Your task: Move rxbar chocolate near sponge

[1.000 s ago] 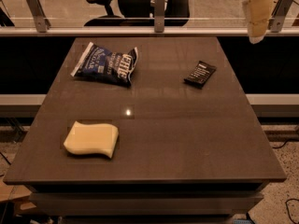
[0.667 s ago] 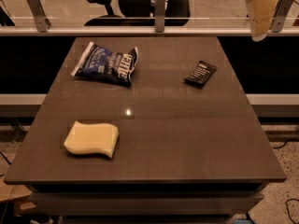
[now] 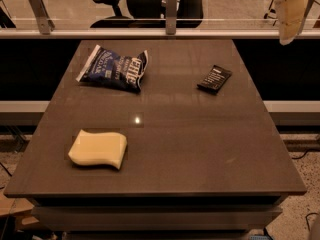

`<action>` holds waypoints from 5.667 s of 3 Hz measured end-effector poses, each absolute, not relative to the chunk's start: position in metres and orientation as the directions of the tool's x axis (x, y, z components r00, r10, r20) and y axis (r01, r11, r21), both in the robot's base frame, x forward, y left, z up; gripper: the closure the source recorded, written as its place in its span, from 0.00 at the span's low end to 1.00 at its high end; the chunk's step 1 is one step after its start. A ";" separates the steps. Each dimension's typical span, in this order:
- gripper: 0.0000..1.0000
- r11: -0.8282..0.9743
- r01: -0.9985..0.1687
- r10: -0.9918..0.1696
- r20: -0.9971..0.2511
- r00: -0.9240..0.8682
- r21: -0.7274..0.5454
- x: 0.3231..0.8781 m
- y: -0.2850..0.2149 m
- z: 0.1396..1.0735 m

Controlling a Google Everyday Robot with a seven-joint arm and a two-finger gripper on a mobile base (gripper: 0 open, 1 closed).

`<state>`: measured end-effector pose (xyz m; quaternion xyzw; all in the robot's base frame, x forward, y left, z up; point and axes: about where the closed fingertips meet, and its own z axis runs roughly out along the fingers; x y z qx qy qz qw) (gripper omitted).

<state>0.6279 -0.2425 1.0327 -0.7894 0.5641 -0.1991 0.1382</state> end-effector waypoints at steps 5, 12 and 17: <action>0.00 -0.577 -0.784 -0.816 0.198 0.543 -0.228 0.700 -0.236 0.944; 0.00 -0.539 -0.798 -0.837 0.064 0.544 -0.268 0.721 -0.236 0.892; 0.00 -0.771 -0.627 -0.634 0.043 0.772 -0.111 0.717 -0.187 0.851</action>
Offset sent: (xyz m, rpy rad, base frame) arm 0.0204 -0.0219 -0.0418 -0.0177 0.2259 0.2106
